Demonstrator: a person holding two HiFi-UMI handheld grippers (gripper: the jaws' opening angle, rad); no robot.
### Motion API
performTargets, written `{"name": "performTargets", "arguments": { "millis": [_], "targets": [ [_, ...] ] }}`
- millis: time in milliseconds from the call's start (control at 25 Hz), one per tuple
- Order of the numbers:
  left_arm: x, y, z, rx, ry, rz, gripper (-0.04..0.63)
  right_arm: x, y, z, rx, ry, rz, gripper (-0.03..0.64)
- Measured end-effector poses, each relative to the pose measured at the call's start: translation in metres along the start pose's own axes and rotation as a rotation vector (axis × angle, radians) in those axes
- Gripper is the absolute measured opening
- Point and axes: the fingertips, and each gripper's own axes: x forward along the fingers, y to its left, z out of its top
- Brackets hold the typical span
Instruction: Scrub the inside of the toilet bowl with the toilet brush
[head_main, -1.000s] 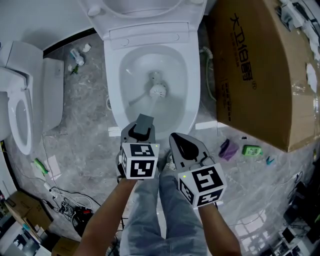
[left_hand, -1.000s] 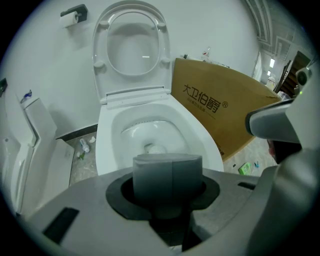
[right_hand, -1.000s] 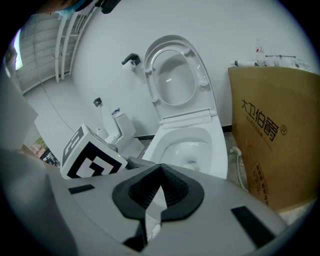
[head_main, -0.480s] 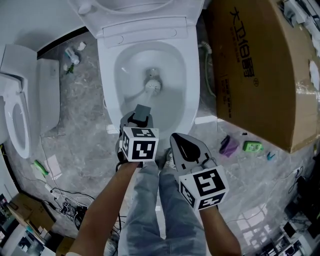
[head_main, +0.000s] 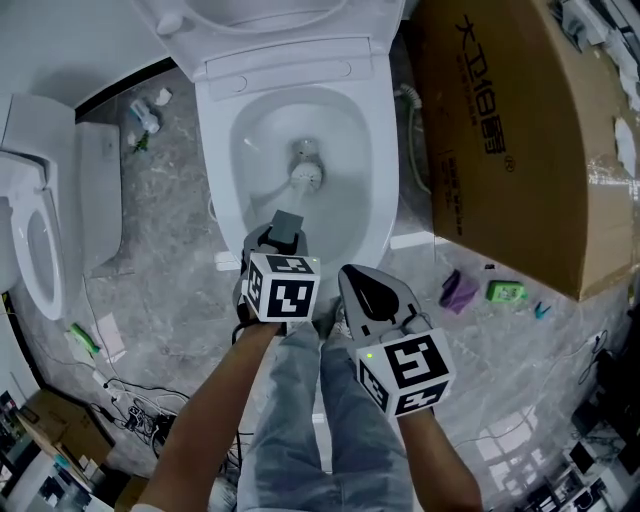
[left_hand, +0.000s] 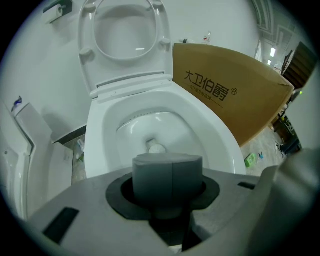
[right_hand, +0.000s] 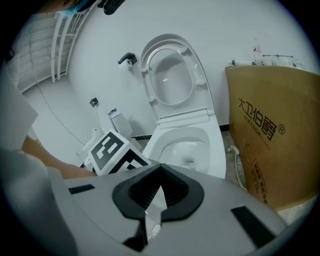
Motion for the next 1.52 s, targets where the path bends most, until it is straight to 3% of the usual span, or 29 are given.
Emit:
{"name": "performTargets", "arguments": {
  "millis": [400, 840, 1320, 1520],
  "targets": [
    [-0.063, -0.022, -0.027, -0.042, -0.002, -0.017, 0.158, -0.030, 0.019, 0.003, -0.034, 0.029, 0.017, -0.003],
    [-0.159, -0.037, -0.009, -0.078, -0.066, -0.034, 0.158, -0.085, 0.042, 0.055, -0.063, -0.018, 0.011, -0.003],
    [-0.317, -0.022, 0.070, -0.150, -0.300, 0.012, 0.158, -0.159, 0.110, 0.150, -0.170, -0.149, 0.047, -0.003],
    [-0.374, -0.014, 0.094, -0.133, -0.400, 0.030, 0.158, -0.190, 0.137, 0.187, -0.212, -0.224, 0.049, -0.003]
  ]
}}
